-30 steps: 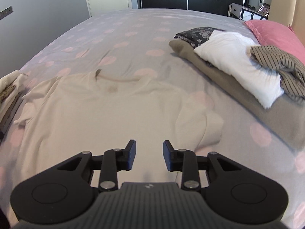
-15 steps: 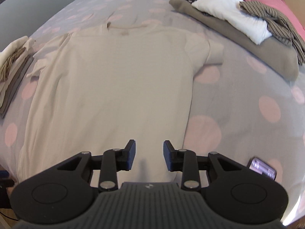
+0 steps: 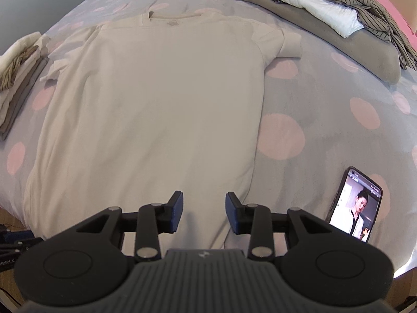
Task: Fold clothes
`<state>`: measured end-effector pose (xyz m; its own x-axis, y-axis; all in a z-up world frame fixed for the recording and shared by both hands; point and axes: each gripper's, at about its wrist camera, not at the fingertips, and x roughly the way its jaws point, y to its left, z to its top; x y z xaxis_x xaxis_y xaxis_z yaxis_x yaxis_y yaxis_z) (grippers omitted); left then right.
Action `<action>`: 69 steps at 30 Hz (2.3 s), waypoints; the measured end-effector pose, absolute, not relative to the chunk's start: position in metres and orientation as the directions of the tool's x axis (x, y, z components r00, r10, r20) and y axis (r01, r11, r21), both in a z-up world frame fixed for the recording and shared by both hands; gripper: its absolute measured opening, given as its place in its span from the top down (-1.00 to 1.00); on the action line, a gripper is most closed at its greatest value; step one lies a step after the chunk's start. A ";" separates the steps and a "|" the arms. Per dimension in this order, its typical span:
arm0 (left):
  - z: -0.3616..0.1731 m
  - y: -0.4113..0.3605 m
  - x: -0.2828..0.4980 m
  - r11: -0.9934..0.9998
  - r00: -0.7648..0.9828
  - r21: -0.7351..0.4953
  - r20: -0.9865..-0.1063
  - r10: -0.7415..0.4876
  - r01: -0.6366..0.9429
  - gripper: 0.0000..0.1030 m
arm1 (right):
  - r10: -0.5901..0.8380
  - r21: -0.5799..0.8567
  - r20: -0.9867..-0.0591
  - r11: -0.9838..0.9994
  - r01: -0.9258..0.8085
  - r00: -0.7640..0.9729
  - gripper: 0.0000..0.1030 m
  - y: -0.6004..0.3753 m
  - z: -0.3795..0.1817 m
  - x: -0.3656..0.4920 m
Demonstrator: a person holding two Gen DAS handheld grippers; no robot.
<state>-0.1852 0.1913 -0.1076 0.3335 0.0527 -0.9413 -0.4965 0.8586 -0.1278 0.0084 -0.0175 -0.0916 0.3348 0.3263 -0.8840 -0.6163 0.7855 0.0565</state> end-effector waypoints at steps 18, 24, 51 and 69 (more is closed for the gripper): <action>-0.071 0.260 -0.191 0.835 0.320 -0.201 -0.947 -0.032 -0.513 0.98 | 0.277 -0.022 -0.908 0.716 -0.698 0.313 0.20 -0.003 -0.108 -0.006; -0.094 0.315 -0.198 0.783 0.193 -0.119 -0.981 0.002 -0.611 0.98 | 0.261 -0.015 -0.920 0.721 -0.693 0.292 0.20 -0.004 -0.113 -0.005; -0.148 0.330 -0.216 0.798 0.189 -0.084 -0.981 0.038 -0.596 0.98 | 0.182 0.048 -0.978 0.683 -0.729 0.106 0.53 -0.062 -0.150 -0.034; -0.085 0.317 -0.242 0.825 0.257 -0.195 -0.964 -0.063 -0.531 0.99 | 0.107 -0.034 -0.984 0.663 -0.748 0.140 1.00 -0.096 -0.060 -0.034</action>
<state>-0.2421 0.3171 -0.0847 0.2566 -0.0627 -0.9645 -0.5311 0.8246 -0.1949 -0.0336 -0.0958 -0.0599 0.1399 0.1073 -0.9843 -0.7477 0.6631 -0.0340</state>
